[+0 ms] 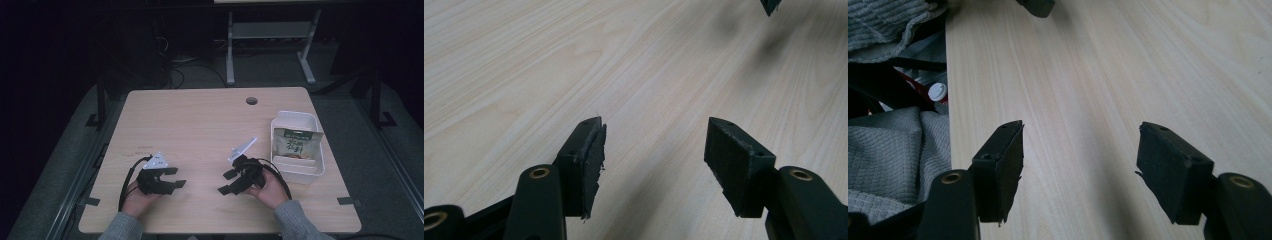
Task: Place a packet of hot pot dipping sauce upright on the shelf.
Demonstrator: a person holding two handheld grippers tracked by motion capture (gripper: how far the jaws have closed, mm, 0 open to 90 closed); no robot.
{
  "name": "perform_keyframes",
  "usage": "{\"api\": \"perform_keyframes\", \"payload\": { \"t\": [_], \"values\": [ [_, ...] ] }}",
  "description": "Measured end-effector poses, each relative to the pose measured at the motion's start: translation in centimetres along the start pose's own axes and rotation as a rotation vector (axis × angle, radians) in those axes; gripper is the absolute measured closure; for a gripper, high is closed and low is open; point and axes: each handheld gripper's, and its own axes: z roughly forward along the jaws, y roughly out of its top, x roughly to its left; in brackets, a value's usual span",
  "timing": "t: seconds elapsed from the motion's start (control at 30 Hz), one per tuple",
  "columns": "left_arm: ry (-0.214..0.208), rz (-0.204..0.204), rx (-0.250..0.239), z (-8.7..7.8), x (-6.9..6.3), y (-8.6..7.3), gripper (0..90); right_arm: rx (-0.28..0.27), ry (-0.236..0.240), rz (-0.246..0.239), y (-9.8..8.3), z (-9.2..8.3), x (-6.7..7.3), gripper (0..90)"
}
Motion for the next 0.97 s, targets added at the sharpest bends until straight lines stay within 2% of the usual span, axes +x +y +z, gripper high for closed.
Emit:
{"api": "perform_keyframes", "payload": {
  "t": [0.5,0.7,0.83,0.97],
  "values": [
    [0.003,0.004,0.0,0.1,-0.1,0.0,39.7,-0.018,0.007,-0.001,-1.7,0.0,0.6,34.1],
    [0.006,0.003,0.003,0.2,-0.1,0.0,37.7,-0.043,-0.004,-0.005,-2.7,0.1,1.2,33.7],
    [0.008,0.014,0.007,0.3,-0.3,0.0,36.9,-0.013,-0.023,-0.023,-3.1,0.6,1.8,32.8],
    [0.009,0.015,0.01,0.3,-0.3,0.0,36.4,-0.027,-0.034,-0.033,-2.8,0.6,2.2,31.2]
  ]
}}
